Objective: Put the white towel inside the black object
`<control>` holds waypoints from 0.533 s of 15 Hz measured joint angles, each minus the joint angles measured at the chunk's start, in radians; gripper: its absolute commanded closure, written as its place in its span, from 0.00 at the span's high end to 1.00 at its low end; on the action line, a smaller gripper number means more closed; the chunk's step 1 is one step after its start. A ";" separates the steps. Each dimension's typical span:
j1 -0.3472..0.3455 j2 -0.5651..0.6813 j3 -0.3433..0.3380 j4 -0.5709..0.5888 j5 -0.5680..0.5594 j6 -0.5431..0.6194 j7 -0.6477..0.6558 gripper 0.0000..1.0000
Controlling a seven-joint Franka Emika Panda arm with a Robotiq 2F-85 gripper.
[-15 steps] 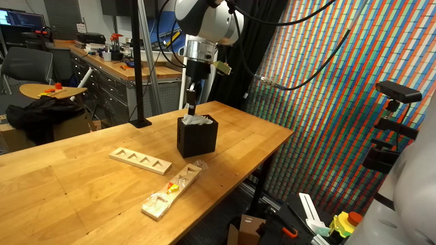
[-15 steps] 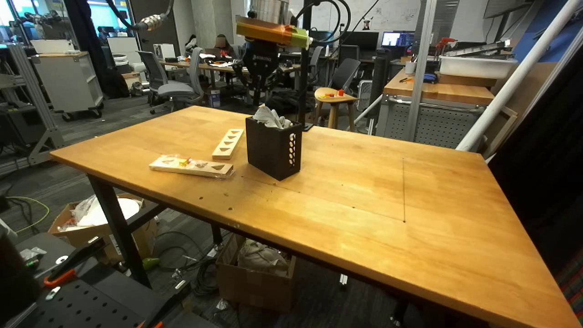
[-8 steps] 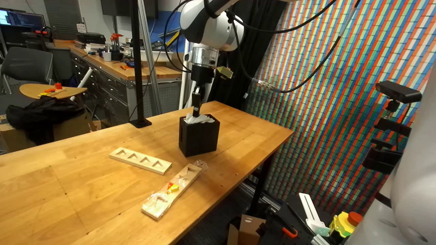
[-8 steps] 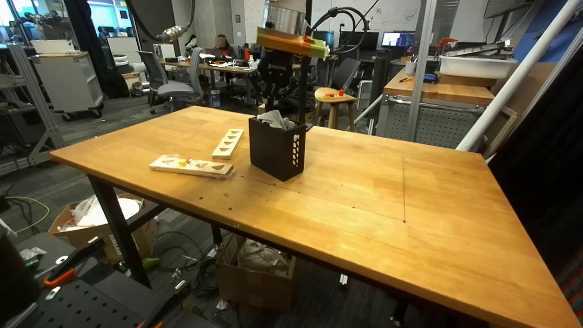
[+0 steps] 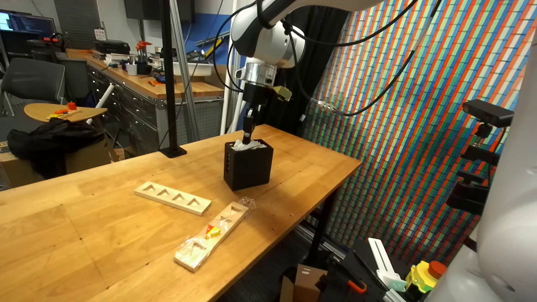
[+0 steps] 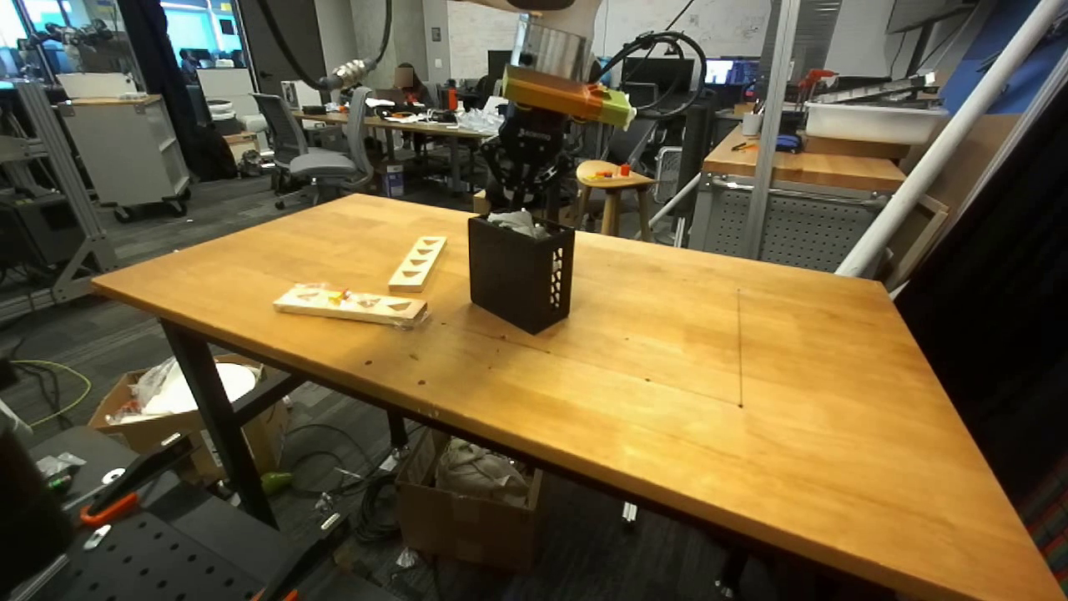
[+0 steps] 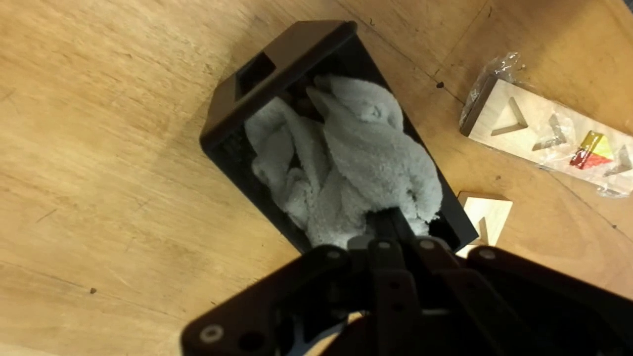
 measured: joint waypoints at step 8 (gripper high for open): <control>-0.033 0.068 0.000 0.025 0.028 -0.019 -0.035 0.03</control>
